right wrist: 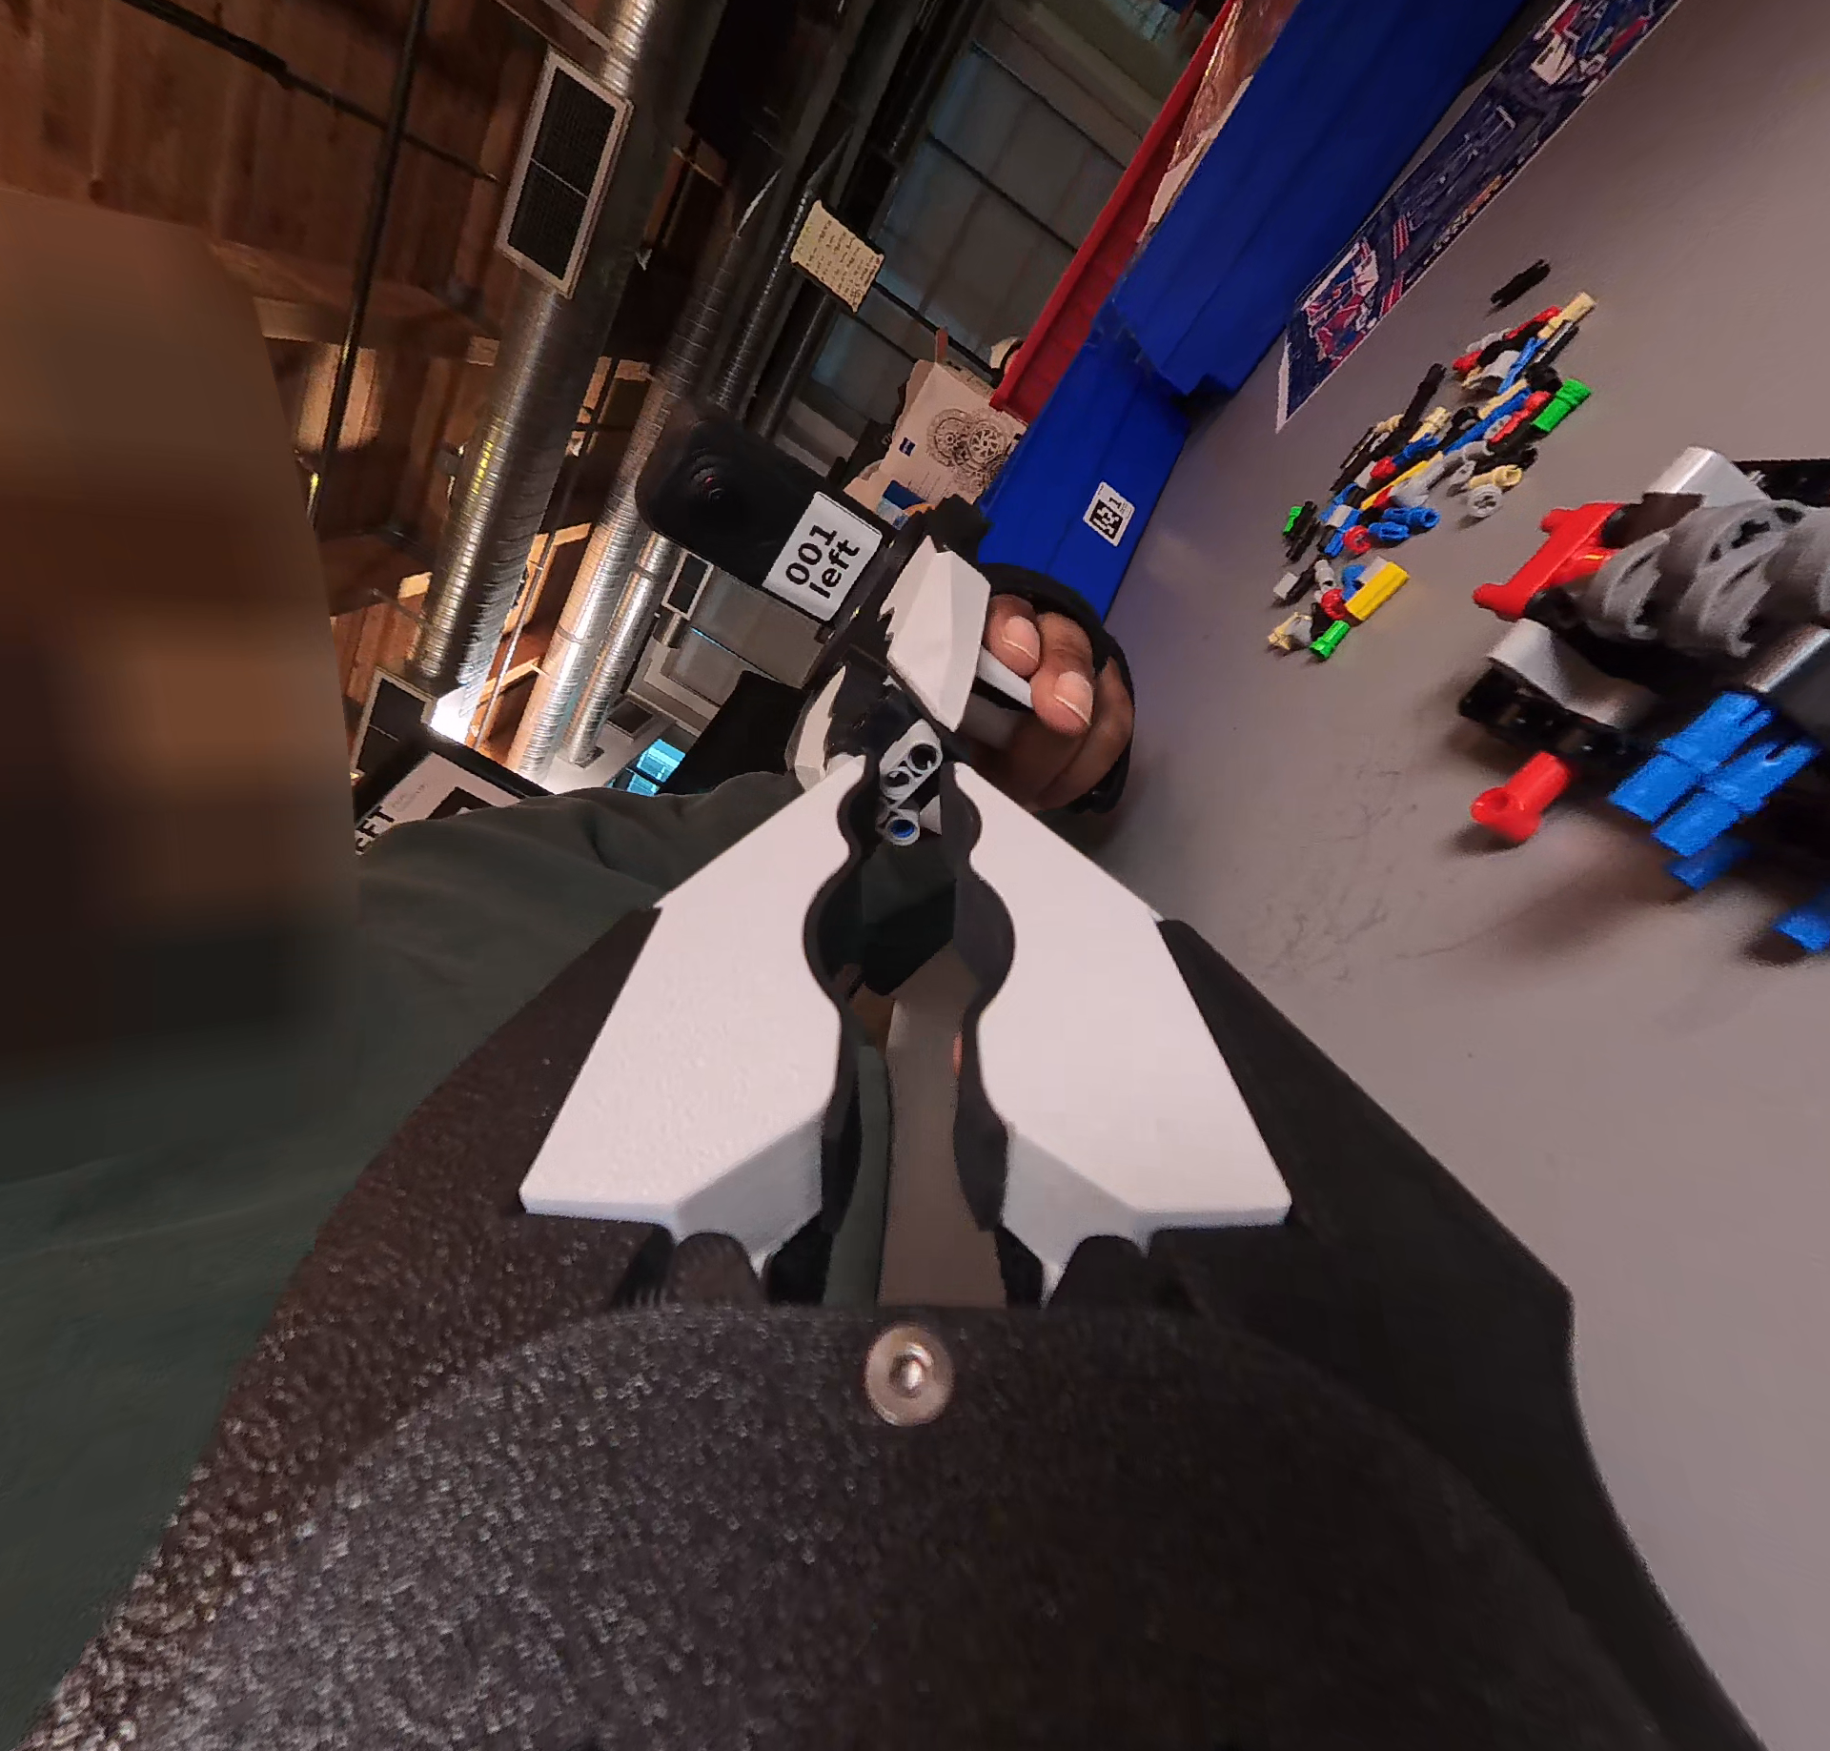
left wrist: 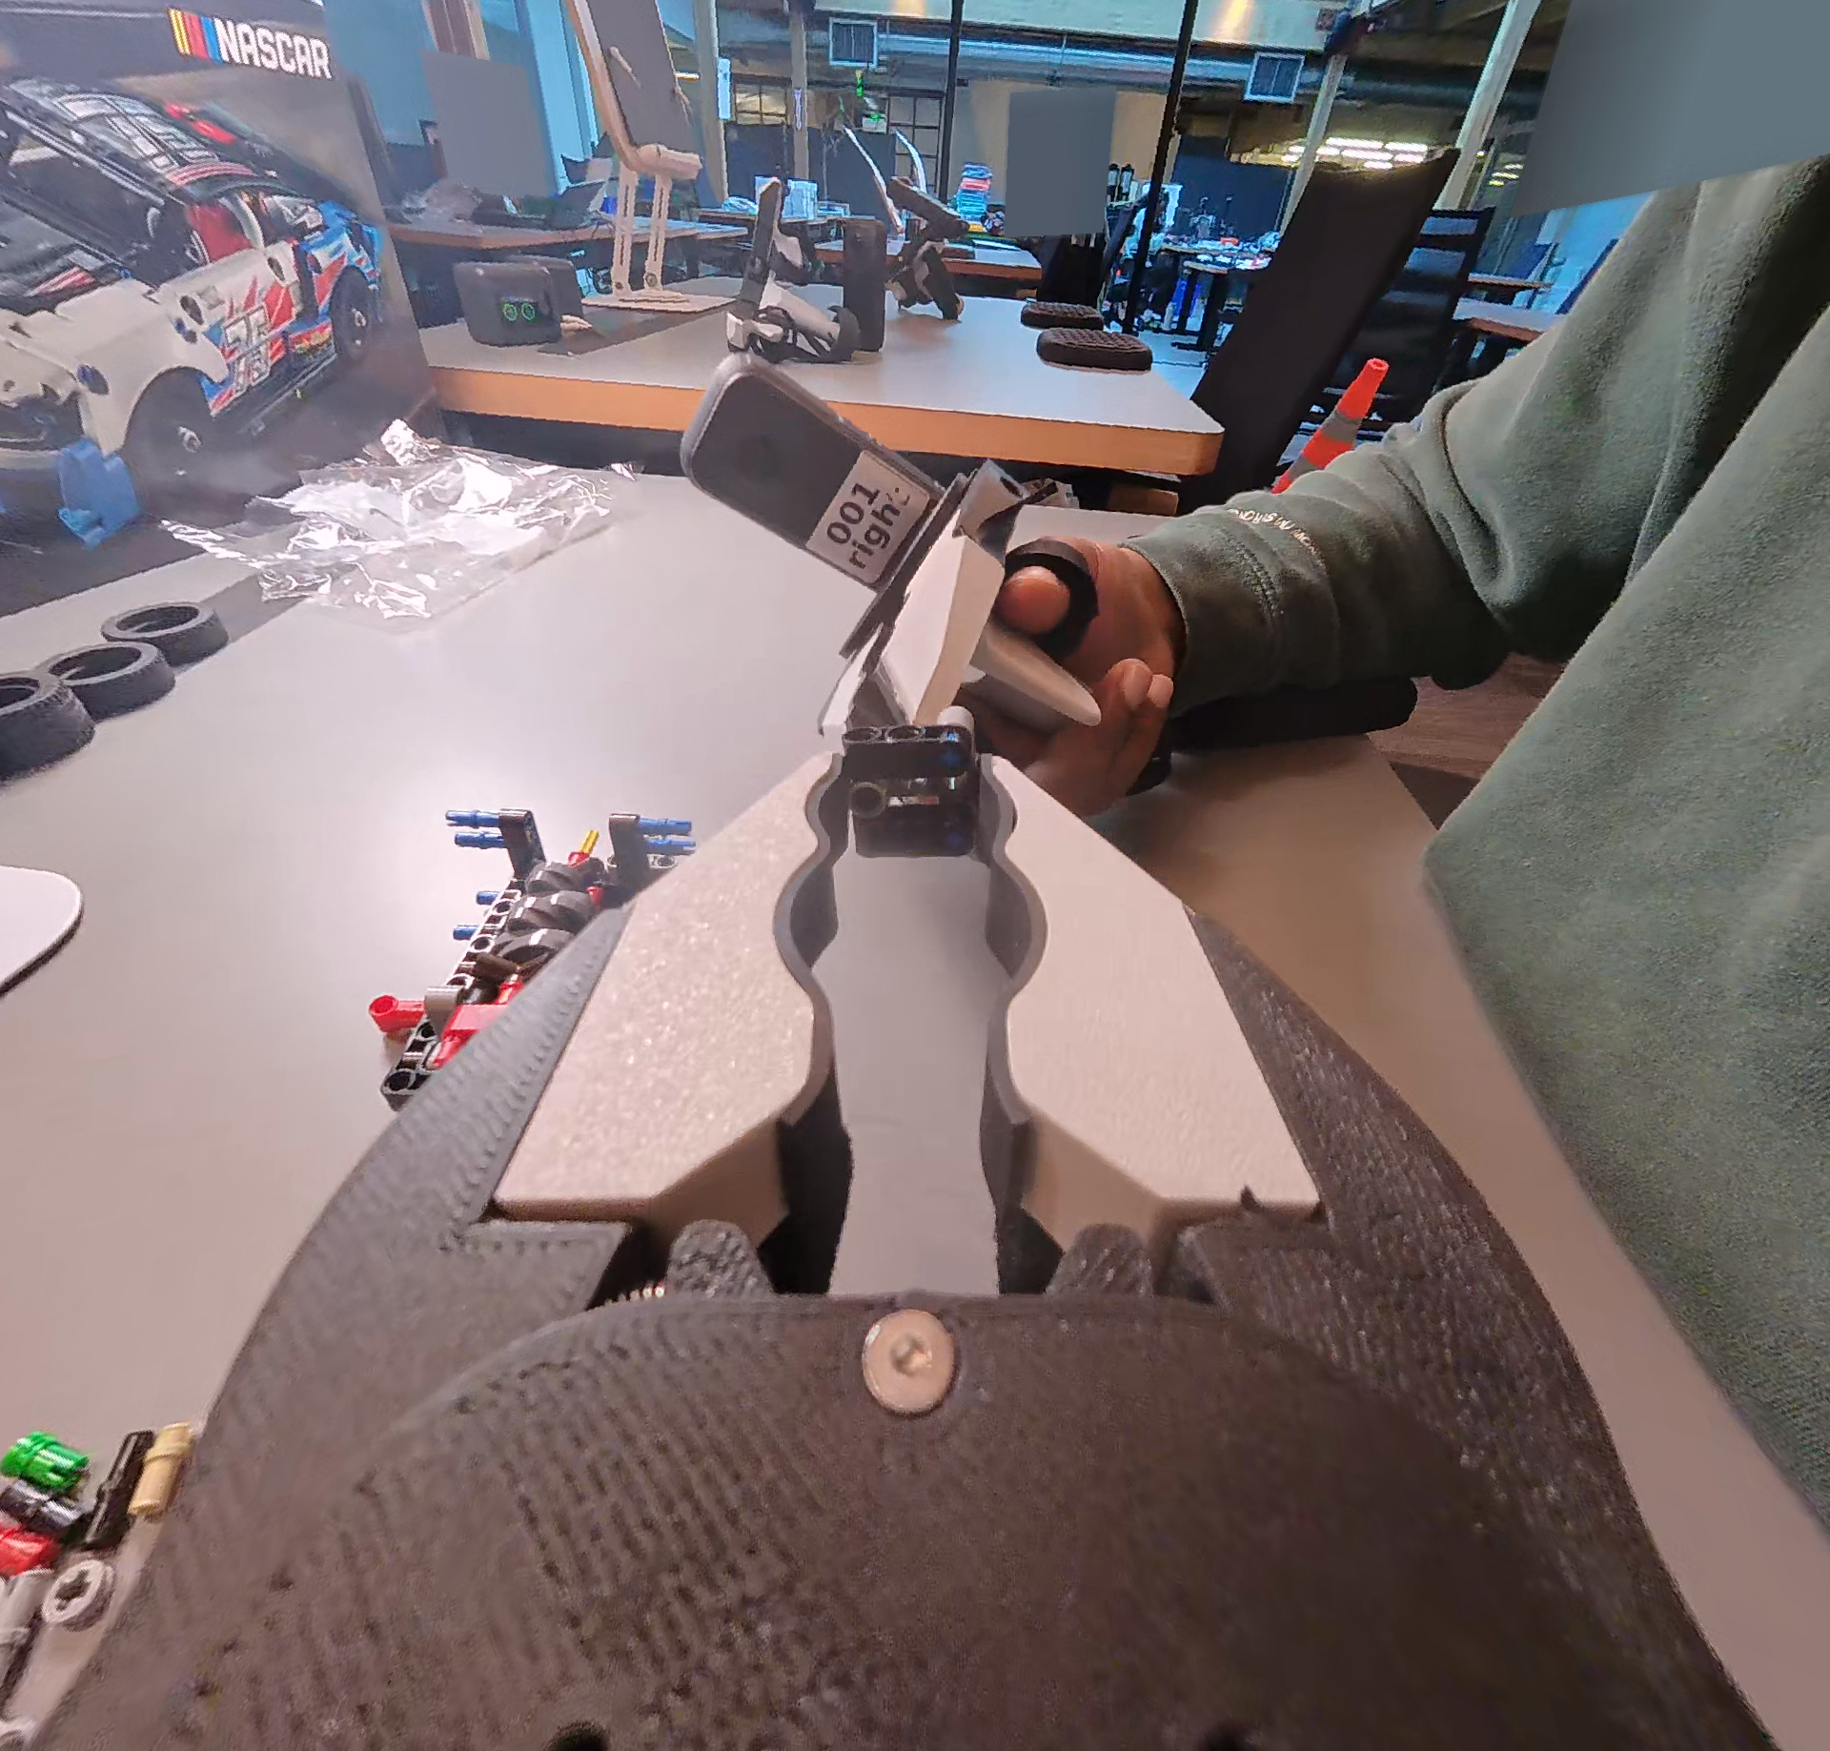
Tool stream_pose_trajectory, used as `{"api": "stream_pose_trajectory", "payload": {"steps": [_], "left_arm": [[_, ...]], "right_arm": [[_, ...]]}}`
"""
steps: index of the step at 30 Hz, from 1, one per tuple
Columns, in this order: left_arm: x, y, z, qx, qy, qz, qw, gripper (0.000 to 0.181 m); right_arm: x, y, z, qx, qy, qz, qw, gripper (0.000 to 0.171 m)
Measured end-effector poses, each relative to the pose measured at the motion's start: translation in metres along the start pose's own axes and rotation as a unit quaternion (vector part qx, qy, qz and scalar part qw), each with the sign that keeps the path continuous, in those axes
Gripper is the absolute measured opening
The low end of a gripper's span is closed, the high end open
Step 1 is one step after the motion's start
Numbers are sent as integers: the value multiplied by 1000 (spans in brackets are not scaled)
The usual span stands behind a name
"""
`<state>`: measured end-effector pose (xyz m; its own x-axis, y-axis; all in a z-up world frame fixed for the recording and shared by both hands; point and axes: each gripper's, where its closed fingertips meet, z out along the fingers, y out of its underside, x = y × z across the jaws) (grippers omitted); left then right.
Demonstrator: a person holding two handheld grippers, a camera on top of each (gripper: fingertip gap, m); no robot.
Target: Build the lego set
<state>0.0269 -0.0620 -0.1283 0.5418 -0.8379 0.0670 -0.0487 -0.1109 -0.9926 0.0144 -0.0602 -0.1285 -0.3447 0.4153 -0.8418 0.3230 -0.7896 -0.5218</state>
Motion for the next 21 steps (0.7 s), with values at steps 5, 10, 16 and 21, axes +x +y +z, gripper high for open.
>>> {"api": "stream_pose_trajectory", "payload": {"steps": [5, 10, 16, 21], "left_arm": [[-11, 5, -1, -11, -18, -35, 999, 23], [-12, 7, -1, -3, 11, -133, 991, 24], [-4, 2, 1, 23, 72, -249, 966, 23], [1, 7, 5, 21, 99, -321, 942, 23]], "right_arm": [[0, -3, -2, 1, 22, -56, 998, 15], [1, -3, -2, -18, 93, -235, 967, 17], [0, 5, -3, -65, 179, -520, 832, 29], [6, 11, -1, -96, 221, -647, 723, 46]]}}
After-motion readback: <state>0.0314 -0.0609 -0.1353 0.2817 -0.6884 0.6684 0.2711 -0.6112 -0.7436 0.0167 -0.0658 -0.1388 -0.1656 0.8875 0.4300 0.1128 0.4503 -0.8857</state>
